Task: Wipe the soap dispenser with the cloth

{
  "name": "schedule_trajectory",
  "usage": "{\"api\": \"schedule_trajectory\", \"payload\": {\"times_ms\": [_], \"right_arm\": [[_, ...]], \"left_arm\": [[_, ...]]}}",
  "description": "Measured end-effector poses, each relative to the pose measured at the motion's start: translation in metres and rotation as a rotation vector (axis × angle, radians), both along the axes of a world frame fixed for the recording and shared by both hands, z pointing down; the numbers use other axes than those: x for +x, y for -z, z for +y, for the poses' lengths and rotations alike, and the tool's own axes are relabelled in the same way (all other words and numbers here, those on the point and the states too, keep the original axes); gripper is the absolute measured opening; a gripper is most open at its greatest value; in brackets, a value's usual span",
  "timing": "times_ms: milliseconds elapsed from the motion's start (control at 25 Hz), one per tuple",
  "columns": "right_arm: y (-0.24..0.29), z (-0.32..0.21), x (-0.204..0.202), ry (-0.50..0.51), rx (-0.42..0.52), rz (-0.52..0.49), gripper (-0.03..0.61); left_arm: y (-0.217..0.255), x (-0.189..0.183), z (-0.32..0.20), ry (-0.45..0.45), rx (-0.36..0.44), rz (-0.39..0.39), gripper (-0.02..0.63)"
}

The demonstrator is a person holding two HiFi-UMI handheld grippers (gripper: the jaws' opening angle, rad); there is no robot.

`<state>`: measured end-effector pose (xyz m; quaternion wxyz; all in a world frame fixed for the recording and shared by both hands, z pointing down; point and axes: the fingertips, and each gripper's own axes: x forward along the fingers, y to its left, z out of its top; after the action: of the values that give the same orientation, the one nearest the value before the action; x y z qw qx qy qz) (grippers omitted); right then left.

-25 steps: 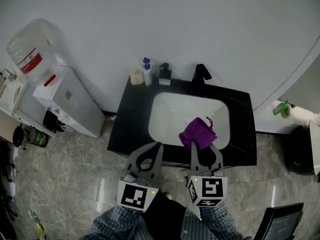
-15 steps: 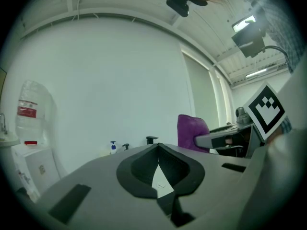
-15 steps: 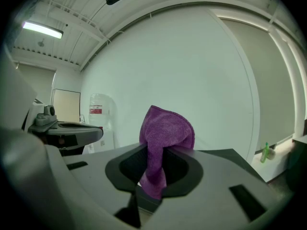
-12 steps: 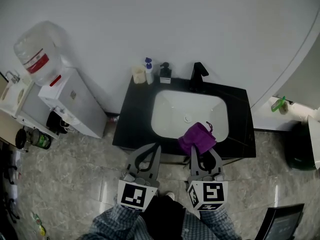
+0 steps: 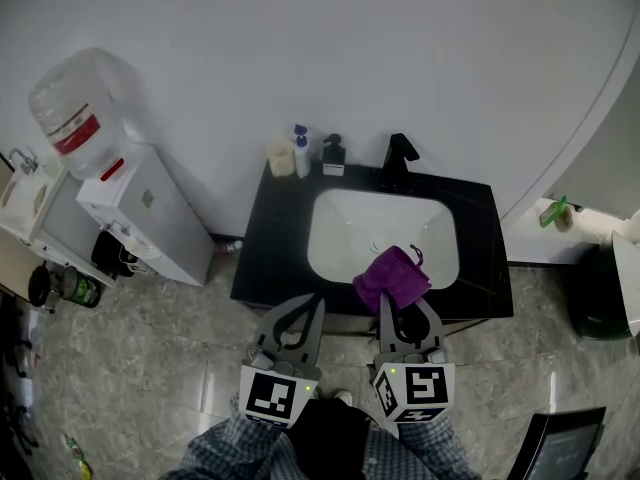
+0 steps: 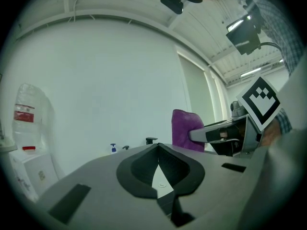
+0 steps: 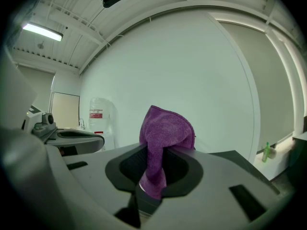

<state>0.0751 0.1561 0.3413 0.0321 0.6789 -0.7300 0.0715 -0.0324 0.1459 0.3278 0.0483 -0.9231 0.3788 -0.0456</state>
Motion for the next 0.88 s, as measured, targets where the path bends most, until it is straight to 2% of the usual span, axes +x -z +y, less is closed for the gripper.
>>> {"api": "schedule_trajectory", "payload": {"times_ms": [760,880], "right_arm": [[-0.001,-0.015,0.002,-0.031,-0.012,-0.001,0.078],[-0.001,-0.016,0.002,-0.03,-0.015,-0.002,0.078]], "left_arm": [[-0.009,-0.003,-0.016,-0.016,-0.031,-0.017,0.002],[-0.004,-0.001,-0.018,-0.02,-0.009,-0.001,0.002]]}}
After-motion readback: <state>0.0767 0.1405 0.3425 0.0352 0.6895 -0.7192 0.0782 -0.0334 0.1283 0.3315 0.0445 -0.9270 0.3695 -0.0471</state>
